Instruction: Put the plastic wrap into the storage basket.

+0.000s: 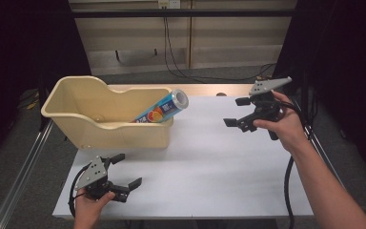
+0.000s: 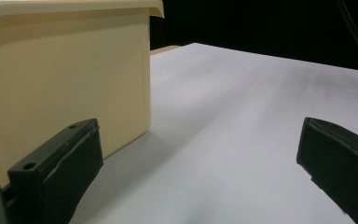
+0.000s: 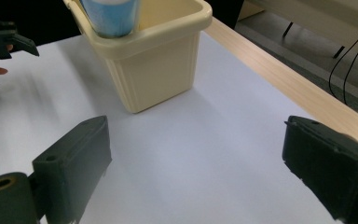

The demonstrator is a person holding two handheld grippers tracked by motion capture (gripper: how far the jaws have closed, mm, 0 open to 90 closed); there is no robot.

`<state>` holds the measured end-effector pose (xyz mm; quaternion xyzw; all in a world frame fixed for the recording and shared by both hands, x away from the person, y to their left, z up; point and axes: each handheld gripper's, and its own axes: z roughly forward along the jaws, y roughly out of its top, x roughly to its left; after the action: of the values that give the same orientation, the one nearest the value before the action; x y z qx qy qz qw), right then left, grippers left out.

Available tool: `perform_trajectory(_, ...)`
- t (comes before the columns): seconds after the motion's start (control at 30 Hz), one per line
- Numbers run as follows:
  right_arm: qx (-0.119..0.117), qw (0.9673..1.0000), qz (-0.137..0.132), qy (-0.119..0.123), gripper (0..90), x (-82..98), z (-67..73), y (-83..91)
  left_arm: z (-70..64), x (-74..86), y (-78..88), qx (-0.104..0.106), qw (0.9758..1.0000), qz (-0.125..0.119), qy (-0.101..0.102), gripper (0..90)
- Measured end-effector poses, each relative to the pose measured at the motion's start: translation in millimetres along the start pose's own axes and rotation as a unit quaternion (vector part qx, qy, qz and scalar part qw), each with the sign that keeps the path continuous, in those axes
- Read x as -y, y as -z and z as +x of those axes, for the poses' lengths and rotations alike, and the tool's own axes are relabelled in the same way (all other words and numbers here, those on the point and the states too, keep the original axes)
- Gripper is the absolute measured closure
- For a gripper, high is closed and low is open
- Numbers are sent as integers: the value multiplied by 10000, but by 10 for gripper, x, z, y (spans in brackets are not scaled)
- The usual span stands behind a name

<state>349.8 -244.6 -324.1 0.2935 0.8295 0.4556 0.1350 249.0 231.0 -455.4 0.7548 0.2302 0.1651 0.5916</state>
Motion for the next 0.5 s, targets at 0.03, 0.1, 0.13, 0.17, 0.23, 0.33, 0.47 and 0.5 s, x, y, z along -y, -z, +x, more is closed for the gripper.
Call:
perform_trajectory(0.03,20,10000,-57,-42,77,55,2,19,0,0,0,0,10000,0,0,0)
perform_trajectory(0.1,36,9999,-154,-63,77,129,8,47,-2,1,-3,-6,10000,0,8,0)
perform_trajectory(0.13,17,9993,-326,-182,68,281,17,81,0,0,2,-12,10000,-1,7,0)
perform_trajectory(0.17,17,9993,-326,-182,68,281,17,81,0,0,2,-12,10000,-1,7,0)
perform_trajectory(0.23,33,9985,-491,-222,68,438,40,104,0,-1,9,-37,10000,-22,20,0)
perform_trajectory(0.33,108,9959,-806,-401,66,726,83,156,7,5,11,-50,10000,-31,19,0)
perform_trajectory(0.47,196,9939,-982,-452,61,904,135,184,5,4,4,-59,10000,-31,-2,0)
perform_trajectory(0.5,278,9918,-1127,-538,58,1057,183,204,3,3,1,-62,10000,-36,3,0)
